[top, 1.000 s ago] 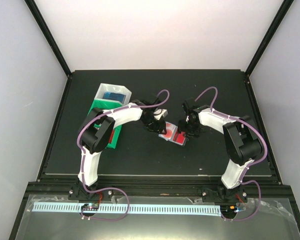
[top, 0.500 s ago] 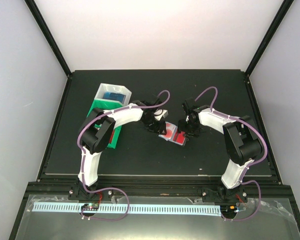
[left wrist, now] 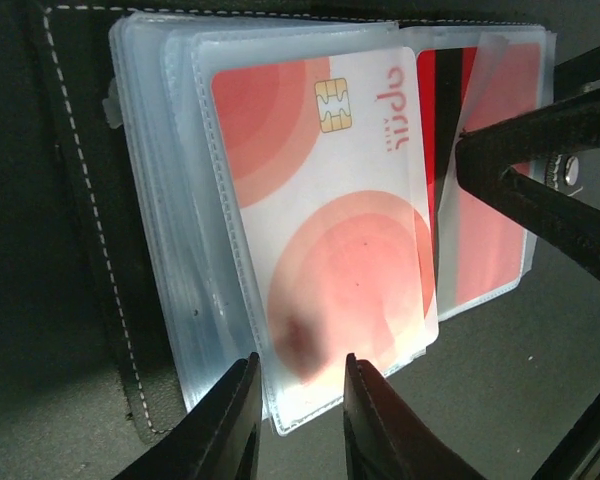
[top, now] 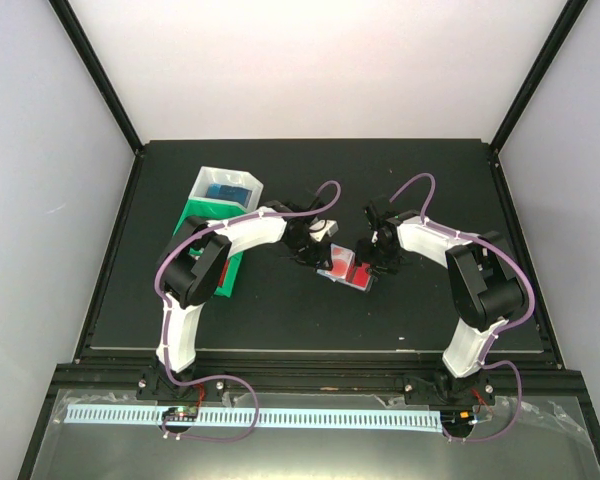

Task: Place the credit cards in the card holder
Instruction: Turn over the card slot in the card holder, then adjust the storage box at the center of the board.

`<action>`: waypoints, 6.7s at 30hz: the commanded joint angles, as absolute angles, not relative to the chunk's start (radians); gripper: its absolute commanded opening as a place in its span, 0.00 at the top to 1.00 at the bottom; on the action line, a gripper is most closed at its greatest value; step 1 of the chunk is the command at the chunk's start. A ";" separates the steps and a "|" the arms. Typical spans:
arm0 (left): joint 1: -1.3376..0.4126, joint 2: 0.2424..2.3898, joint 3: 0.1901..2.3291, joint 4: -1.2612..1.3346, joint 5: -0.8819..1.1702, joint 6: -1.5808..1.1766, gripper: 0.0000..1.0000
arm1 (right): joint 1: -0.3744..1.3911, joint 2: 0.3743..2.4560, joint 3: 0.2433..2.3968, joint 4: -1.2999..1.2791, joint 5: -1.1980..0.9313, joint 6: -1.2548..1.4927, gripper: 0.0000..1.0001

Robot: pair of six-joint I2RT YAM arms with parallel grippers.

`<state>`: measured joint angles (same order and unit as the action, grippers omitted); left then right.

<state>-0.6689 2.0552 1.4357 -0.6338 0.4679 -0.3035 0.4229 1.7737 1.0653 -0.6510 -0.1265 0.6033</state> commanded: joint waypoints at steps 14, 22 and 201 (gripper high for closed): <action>-0.672 2.123 1.501 -0.656 0.543 -0.387 0.66 | 0.419 1.793 1.013 -0.597 -0.164 0.533 0.30; -0.671 2.153 1.504 -0.662 0.500 -0.452 0.67 | 0.419 1.743 0.947 -0.521 -0.254 0.524 0.27; -0.393 1.802 1.233 -0.861 0.113 -0.205 0.50 | 0.551 1.950 1.480 -0.704 -0.011 0.396 0.35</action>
<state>-0.4049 1.8267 1.2743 -0.7929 0.1829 -0.1539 0.5457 1.9209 1.4162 -0.6800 -0.0277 0.4229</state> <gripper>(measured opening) 0.494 0.646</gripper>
